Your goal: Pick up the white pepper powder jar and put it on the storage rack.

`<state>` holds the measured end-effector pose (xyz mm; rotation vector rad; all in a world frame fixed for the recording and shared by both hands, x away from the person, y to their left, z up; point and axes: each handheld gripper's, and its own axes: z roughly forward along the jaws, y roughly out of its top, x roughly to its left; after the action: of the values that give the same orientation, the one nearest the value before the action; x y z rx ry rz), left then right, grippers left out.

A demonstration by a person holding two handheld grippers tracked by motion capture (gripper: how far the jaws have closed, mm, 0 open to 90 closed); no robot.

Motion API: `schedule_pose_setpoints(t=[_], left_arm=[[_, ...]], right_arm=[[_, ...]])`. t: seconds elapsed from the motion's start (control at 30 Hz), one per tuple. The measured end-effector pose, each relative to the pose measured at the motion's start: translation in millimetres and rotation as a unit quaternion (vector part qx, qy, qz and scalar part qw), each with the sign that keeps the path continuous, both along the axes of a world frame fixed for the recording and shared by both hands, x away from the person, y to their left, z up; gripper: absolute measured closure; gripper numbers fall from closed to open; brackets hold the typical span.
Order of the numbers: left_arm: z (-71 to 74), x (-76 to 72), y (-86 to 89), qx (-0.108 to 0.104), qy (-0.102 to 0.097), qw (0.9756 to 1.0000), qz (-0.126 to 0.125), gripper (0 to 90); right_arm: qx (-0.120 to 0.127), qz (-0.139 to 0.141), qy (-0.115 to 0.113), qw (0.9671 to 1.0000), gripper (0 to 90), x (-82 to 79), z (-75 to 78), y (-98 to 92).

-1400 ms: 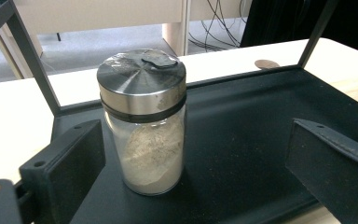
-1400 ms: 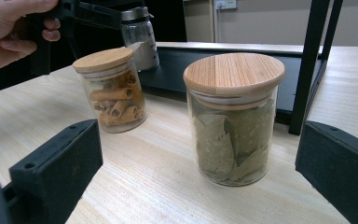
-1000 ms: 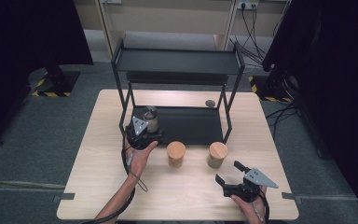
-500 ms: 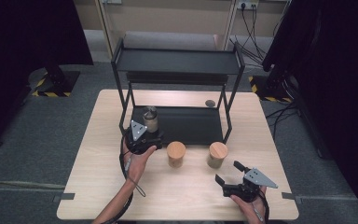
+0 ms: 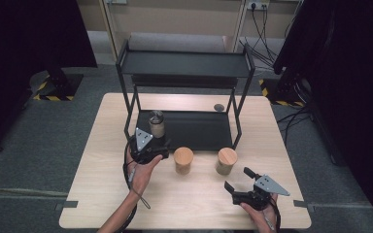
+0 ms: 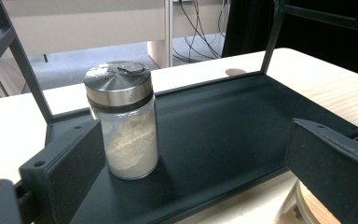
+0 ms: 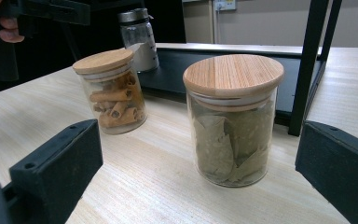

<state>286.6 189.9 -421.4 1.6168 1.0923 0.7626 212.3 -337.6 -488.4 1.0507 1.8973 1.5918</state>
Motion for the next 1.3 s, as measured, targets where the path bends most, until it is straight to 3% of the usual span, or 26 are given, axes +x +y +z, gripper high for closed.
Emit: schedule_pose_setpoints(t=[1.3], left_arm=[[-14.1,-39.5,8.0,0.001,-0.012,0.9996,-0.026,4.4]], right_arm=[[0.0,-0.001,0.0,1.0,0.8,-0.5,0.1,0.3]])
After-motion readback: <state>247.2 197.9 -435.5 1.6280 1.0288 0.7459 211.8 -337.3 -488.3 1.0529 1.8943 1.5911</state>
